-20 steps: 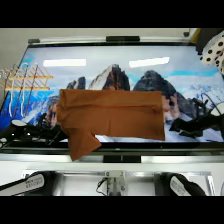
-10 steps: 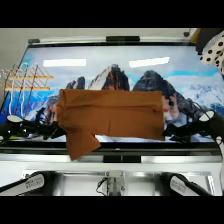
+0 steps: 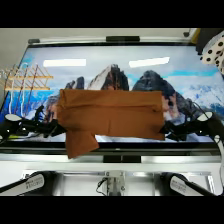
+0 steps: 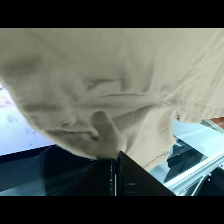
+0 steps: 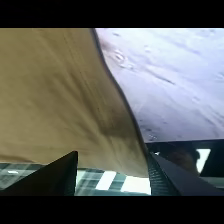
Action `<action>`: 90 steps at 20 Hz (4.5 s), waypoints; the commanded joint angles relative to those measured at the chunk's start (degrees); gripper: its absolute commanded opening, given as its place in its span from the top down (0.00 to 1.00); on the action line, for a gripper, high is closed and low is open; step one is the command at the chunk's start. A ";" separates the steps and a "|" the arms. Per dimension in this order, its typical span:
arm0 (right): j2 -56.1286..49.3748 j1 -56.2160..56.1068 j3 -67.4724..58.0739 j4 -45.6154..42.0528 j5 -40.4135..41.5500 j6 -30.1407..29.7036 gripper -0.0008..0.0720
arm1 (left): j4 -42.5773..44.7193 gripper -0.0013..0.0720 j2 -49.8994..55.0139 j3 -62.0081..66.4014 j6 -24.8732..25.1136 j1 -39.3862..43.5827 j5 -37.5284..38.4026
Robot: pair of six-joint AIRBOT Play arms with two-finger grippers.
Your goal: Fold the shirts.
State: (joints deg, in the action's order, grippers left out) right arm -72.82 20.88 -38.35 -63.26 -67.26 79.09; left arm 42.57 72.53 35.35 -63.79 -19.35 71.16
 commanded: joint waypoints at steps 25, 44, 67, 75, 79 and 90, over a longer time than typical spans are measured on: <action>-15.19 -13.38 -34.40 -2.05 15.91 0.68 0.90 | 0.31 0.94 22.18 51.60 -3.56 4.68 3.85; -23.76 -12.96 -41.46 -5.57 11.50 4.42 0.16 | -6.62 0.20 34.99 55.89 -6.99 5.03 1.97; -26.38 -13.18 -41.46 11.78 8.85 -4.48 0.90 | -11.06 0.65 32.17 59.63 -6.82 13.94 8.61; -2.99 -13.60 -41.46 11.43 -2.99 1.14 0.90 | -19.74 0.93 36.61 59.39 -5.77 37.07 -6.36; 5.09 -13.60 -41.44 10.08 -8.98 4.76 0.90 | -19.71 0.94 37.55 59.39 -6.99 44.78 -11.82; 14.64 -13.62 -41.44 10.01 -9.81 8.74 0.90 | -19.69 0.94 40.61 59.41 -12.35 55.39 -15.58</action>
State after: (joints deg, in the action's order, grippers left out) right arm -59.05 7.31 -79.77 -53.06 -76.90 87.20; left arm 22.81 113.25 94.76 -75.55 35.90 56.55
